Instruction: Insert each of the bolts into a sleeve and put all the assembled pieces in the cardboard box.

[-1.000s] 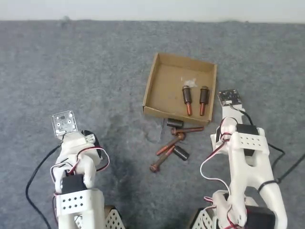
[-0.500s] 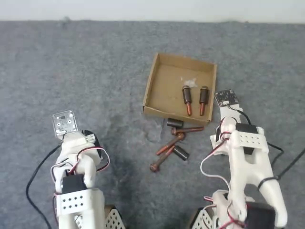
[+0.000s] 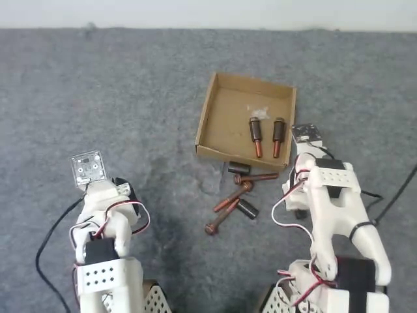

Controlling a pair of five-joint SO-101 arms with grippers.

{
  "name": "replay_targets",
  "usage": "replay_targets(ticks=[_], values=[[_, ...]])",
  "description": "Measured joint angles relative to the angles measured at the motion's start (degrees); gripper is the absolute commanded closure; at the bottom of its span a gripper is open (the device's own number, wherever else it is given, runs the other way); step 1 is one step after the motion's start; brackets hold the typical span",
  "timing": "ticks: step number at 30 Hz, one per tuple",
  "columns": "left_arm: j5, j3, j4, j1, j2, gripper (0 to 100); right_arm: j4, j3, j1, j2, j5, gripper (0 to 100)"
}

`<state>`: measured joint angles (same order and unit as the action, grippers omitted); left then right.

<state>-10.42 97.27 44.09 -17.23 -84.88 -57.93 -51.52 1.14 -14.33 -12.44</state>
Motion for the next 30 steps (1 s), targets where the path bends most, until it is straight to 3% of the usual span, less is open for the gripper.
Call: replay_targets(ticks=[19, 25, 30], values=[[0.18, 0.0, 0.0, 0.0, 0.0, 98, -1.32, 0.97, -1.93, 0.35, -3.34, 84.8], [0.18, 0.0, 0.0, 0.0, 0.0, 98, -0.26, 0.97, -1.93, 0.35, -5.63, 91.7], [0.18, 0.0, 0.0, 0.0, 0.0, 98, -0.53, 0.97, -2.02, 0.35, -5.71, 86.4]])
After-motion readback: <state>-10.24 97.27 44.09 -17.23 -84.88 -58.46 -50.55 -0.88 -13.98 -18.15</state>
